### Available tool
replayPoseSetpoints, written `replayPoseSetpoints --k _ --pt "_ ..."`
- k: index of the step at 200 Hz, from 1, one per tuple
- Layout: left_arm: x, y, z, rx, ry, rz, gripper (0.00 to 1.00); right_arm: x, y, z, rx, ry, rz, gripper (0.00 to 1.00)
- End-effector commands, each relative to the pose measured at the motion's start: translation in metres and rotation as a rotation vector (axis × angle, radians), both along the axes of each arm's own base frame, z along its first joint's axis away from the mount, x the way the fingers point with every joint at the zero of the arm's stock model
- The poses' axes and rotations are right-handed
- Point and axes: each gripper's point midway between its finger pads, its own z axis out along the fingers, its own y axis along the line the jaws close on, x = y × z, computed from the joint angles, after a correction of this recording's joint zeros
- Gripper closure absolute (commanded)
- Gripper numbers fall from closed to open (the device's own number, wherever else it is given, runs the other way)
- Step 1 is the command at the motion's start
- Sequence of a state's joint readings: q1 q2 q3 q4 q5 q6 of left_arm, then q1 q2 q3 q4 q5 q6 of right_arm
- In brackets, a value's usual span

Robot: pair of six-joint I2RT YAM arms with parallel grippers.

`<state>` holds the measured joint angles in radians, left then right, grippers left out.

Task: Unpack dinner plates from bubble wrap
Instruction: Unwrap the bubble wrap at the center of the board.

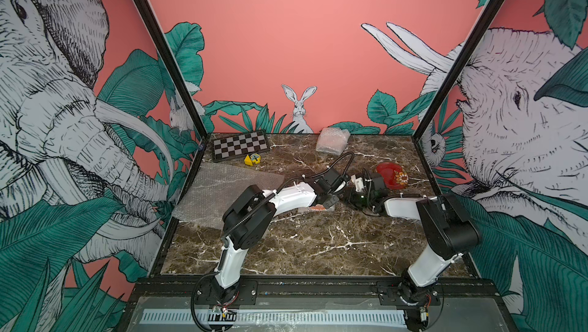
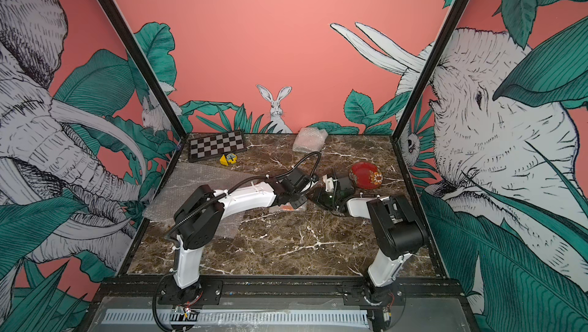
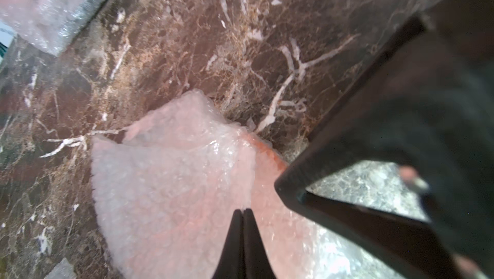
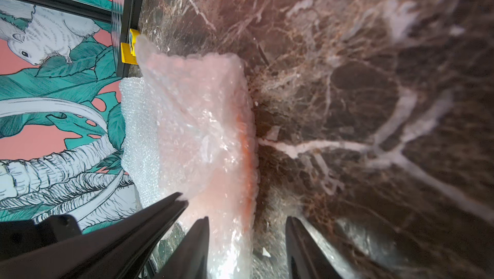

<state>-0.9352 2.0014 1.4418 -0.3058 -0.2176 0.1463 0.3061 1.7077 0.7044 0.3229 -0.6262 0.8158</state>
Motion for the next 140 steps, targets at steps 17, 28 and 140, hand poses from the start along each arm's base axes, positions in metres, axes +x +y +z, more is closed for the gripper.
replayPoseSetpoints --k 17,28,140 --pt "-0.003 -0.003 0.027 -0.077 -0.025 0.012 1.00 0.012 0.011 0.004 0.043 -0.021 0.013 0.59" --pt "-0.003 -0.003 0.026 -0.079 -0.024 0.013 1.00 0.014 0.015 0.004 0.054 -0.023 0.021 0.59" --pt "-0.004 -0.002 0.042 -0.127 -0.043 0.024 1.00 0.013 0.009 -0.019 -0.044 0.016 0.000 0.93"
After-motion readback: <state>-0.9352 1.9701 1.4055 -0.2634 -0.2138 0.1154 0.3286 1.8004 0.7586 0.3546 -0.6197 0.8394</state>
